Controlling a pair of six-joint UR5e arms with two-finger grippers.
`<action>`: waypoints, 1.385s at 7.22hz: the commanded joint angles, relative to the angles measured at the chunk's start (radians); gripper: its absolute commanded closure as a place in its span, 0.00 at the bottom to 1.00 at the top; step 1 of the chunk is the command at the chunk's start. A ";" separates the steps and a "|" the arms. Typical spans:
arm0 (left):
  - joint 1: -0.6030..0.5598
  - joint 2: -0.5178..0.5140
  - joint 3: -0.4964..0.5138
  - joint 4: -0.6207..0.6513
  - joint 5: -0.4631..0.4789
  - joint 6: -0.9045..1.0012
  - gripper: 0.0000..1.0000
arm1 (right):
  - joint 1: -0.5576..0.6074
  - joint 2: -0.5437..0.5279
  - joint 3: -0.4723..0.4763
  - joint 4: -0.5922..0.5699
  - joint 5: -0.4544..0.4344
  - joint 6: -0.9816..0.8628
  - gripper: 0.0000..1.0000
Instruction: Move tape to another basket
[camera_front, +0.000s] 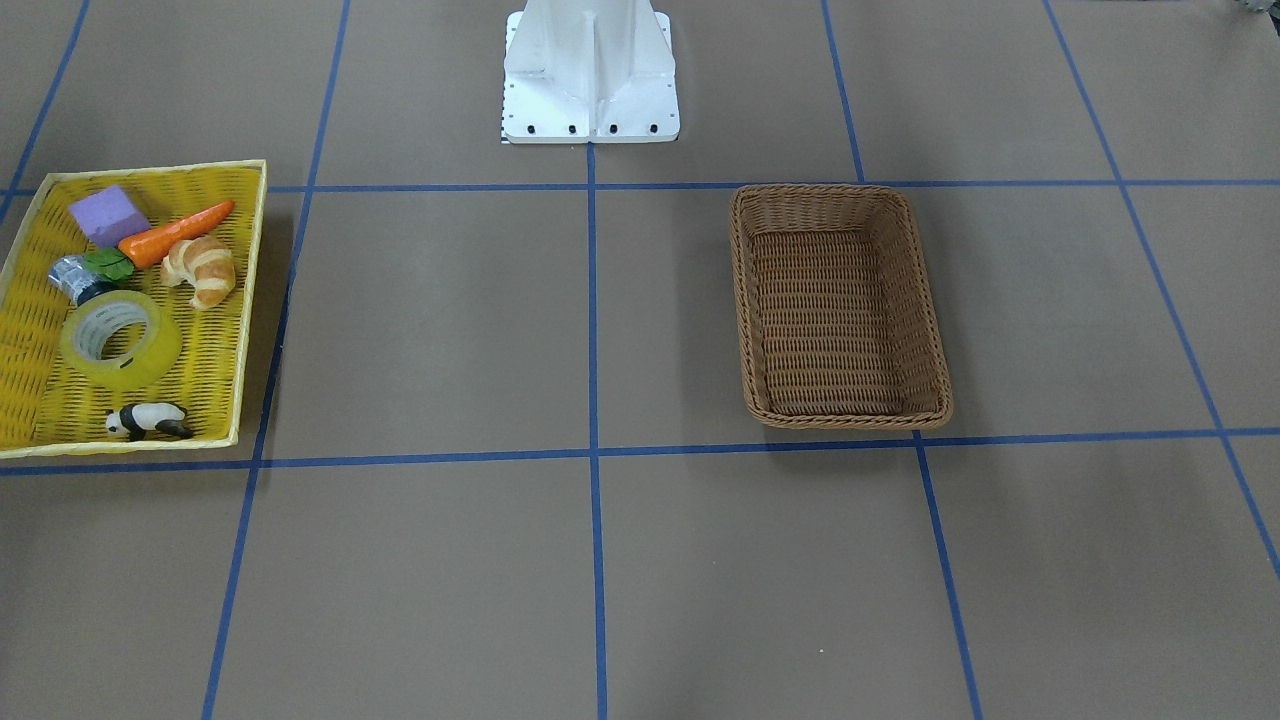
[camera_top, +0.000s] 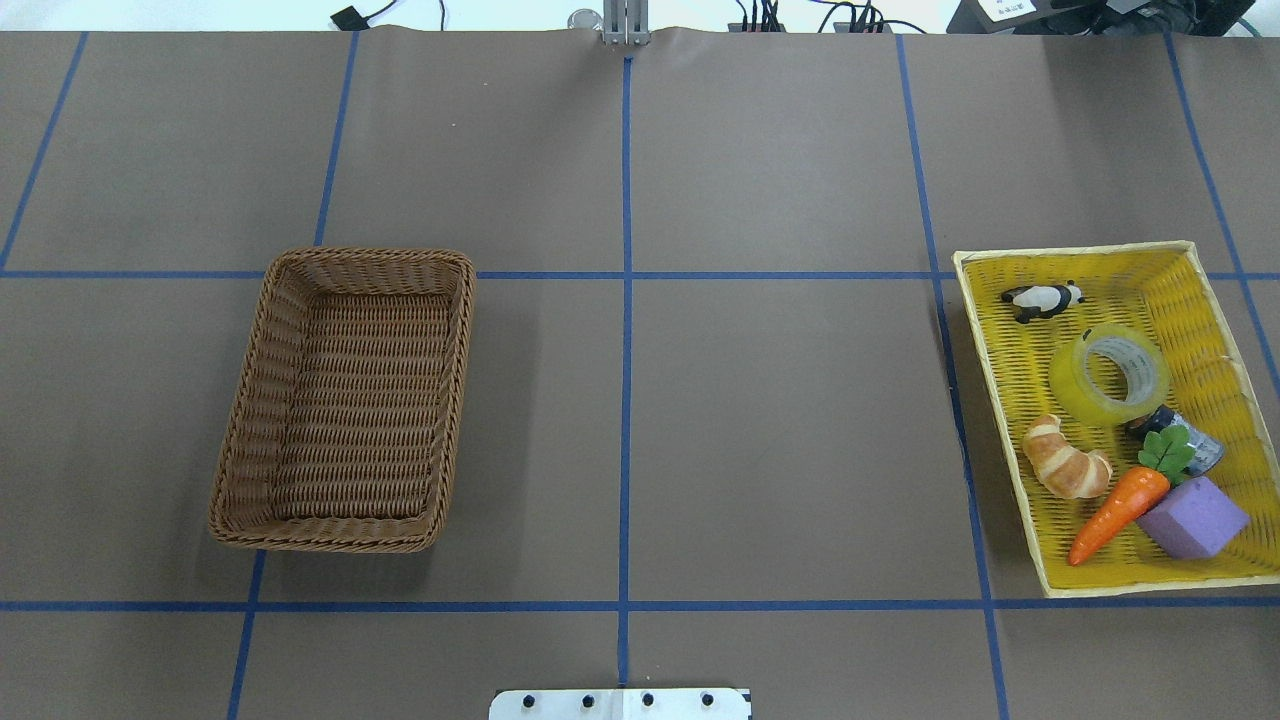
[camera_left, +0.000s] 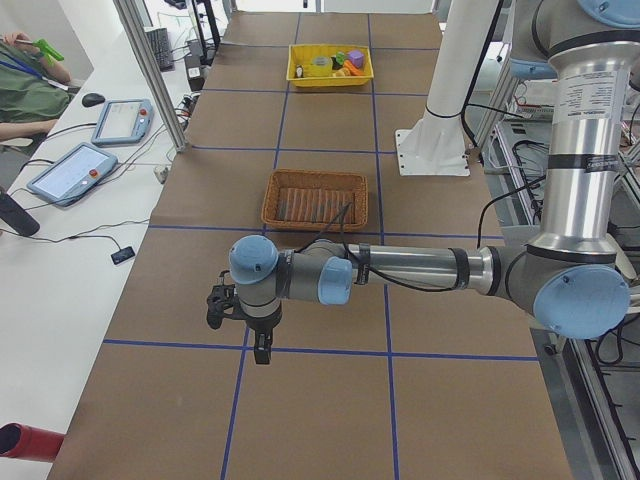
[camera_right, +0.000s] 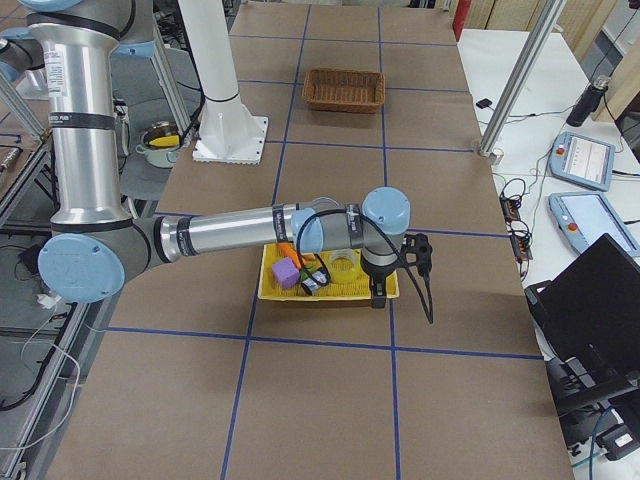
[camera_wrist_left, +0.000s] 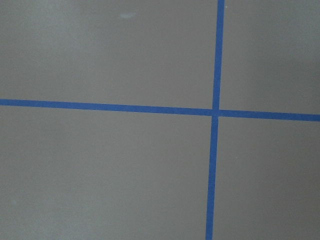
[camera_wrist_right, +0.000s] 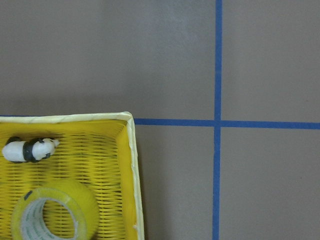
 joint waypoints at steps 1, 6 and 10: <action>0.033 0.001 0.006 -0.003 -0.002 -0.005 0.01 | -0.091 0.028 0.033 0.040 0.017 0.022 0.00; 0.034 -0.017 0.010 -0.095 -0.004 -0.008 0.01 | -0.314 -0.038 -0.005 0.197 -0.047 0.046 0.00; 0.036 -0.016 0.012 -0.098 -0.004 -0.005 0.01 | -0.446 -0.033 -0.069 0.197 -0.141 0.037 0.00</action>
